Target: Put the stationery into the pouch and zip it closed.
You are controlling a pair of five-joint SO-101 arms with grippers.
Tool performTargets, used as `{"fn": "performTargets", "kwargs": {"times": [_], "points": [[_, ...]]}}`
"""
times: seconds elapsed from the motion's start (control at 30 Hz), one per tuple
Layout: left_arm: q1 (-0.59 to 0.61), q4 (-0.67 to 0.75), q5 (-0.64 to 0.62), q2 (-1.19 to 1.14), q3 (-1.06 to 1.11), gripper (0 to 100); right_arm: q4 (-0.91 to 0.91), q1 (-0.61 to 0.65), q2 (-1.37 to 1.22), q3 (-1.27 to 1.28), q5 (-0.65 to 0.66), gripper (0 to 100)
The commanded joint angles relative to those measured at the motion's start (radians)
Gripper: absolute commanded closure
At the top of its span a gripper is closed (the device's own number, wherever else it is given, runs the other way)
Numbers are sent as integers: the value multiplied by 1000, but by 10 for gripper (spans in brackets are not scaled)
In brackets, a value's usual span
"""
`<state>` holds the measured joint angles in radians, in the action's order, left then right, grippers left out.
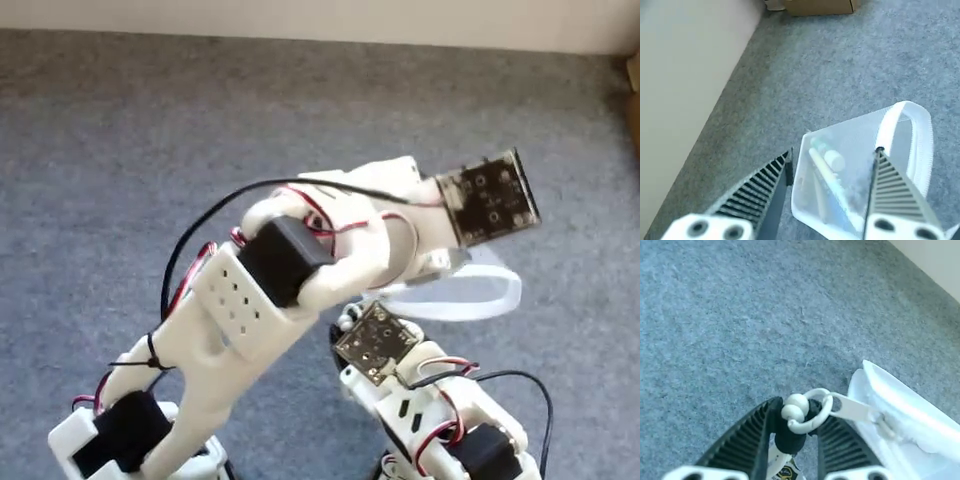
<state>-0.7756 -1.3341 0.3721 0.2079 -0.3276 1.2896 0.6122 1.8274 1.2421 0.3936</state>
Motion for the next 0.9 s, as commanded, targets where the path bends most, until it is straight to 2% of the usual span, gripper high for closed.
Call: {"fn": "performTargets", "kwargs": {"times": [0.0, 0.07, 0.17, 0.33, 0.5, 0.73, 0.87], "points": [[114, 2, -49, 64, -104, 758, 1, -18, 10, -35, 9, 993], [154, -32, -46, 84, -113, 758, 2, -35, 10, -74, 9, 993], [197, -84, -43, 119, -113, 758, 2, -124, 4, -127, 3, 993], [231, -229, 80, 163, -104, 758, 1, -217, 2, -150, 3, 993], [277, -333, 103, 162, -96, 758, -1, -283, 2, -160, 3, 993], [282, -331, 100, 171, 82, 756, -1, -369, 1, -243, 6, 993], [280, -249, 95, 171, 208, 758, -5, -381, 1, -240, 6, 993]]}}
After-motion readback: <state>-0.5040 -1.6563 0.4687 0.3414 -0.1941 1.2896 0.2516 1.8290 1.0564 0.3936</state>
